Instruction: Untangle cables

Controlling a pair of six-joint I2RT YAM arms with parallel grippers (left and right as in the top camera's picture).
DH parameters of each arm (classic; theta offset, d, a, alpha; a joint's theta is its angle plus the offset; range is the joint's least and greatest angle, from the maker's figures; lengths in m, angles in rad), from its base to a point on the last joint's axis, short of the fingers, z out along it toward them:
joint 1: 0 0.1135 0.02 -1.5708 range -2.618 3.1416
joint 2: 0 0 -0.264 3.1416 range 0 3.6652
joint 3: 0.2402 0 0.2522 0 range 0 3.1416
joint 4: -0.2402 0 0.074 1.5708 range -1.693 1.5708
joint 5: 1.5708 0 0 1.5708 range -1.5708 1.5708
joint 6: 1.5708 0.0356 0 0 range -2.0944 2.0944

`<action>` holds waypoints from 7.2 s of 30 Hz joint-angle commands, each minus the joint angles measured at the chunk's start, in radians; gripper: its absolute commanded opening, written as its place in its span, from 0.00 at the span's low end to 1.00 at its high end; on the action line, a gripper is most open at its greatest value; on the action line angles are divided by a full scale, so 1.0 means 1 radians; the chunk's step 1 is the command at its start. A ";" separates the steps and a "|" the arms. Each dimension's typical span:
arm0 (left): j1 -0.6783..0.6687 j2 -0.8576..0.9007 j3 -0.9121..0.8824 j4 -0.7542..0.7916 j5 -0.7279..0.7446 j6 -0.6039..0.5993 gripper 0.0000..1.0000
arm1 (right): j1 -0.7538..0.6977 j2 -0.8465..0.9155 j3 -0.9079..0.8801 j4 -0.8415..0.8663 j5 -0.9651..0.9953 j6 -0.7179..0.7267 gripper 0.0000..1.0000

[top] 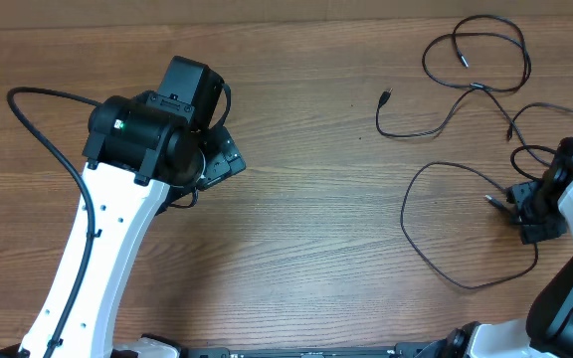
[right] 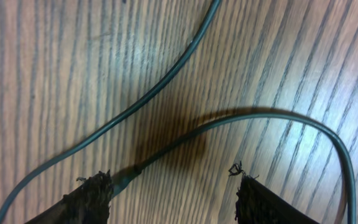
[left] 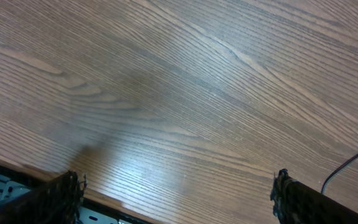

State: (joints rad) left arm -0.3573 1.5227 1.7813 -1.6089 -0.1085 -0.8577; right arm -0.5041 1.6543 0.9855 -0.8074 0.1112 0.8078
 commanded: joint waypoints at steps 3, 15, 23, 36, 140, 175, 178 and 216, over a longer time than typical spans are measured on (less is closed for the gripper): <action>0.003 -0.006 0.020 0.000 -0.005 0.019 1.00 | -0.004 0.079 -0.012 0.016 0.025 0.011 0.64; 0.003 -0.006 0.020 -0.002 -0.002 0.019 0.99 | -0.004 0.142 -0.011 0.056 -0.001 0.011 0.49; 0.003 -0.006 0.020 -0.003 -0.002 0.020 1.00 | -0.004 0.142 0.003 0.059 -0.047 0.002 0.06; 0.003 -0.006 0.020 0.002 -0.003 0.020 1.00 | 0.000 0.141 0.236 -0.117 -0.061 -0.165 0.04; 0.003 -0.006 0.020 0.011 -0.003 0.050 1.00 | -0.045 0.143 0.211 0.055 -0.283 -0.450 1.00; 0.003 -0.006 0.020 0.014 -0.034 0.053 0.99 | 0.180 0.143 0.079 0.102 -0.156 -0.411 0.52; 0.003 -0.006 0.020 0.013 -0.034 0.054 0.99 | 0.180 0.143 0.058 0.132 -0.156 -0.394 0.40; 0.003 -0.006 0.020 0.037 -0.034 0.054 1.00 | -0.026 0.113 0.506 -0.332 0.006 -0.154 0.04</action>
State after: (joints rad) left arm -0.3573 1.5227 1.7813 -1.5764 -0.1242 -0.8272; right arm -0.4831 1.7973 1.4704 -1.1137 0.0269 0.5411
